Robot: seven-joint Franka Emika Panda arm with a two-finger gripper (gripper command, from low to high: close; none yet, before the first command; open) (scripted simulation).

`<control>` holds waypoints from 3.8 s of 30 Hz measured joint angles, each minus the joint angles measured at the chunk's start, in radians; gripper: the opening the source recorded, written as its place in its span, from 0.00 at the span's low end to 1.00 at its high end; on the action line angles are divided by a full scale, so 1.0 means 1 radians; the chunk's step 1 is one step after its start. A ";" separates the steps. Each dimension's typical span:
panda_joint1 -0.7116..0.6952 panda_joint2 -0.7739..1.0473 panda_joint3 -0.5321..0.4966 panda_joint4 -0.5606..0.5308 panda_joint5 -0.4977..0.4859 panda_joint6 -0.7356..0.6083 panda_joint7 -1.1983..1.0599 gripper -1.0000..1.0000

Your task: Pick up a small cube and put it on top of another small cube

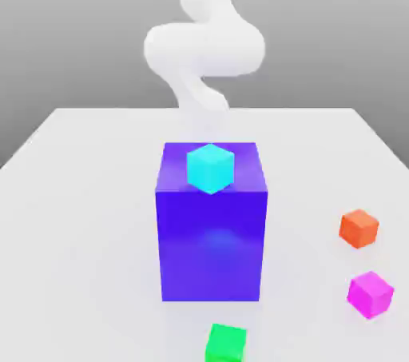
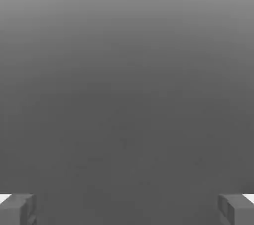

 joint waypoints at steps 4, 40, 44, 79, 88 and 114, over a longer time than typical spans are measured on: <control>0.082 0.138 0.000 -0.024 -0.026 0.056 -0.171 0.50; 0.449 1.154 0.090 -0.132 -0.129 0.544 -1.230 0.00; 0.425 1.057 0.121 -0.153 -0.101 0.468 -1.251 0.00; 0.204 1.393 -0.048 0.477 0.017 -0.368 -1.276 0.00; 0.161 1.306 -0.003 0.421 0.008 -0.320 -1.497 0.00; -0.034 1.033 0.041 -0.088 -0.013 0.383 -2.248 1.00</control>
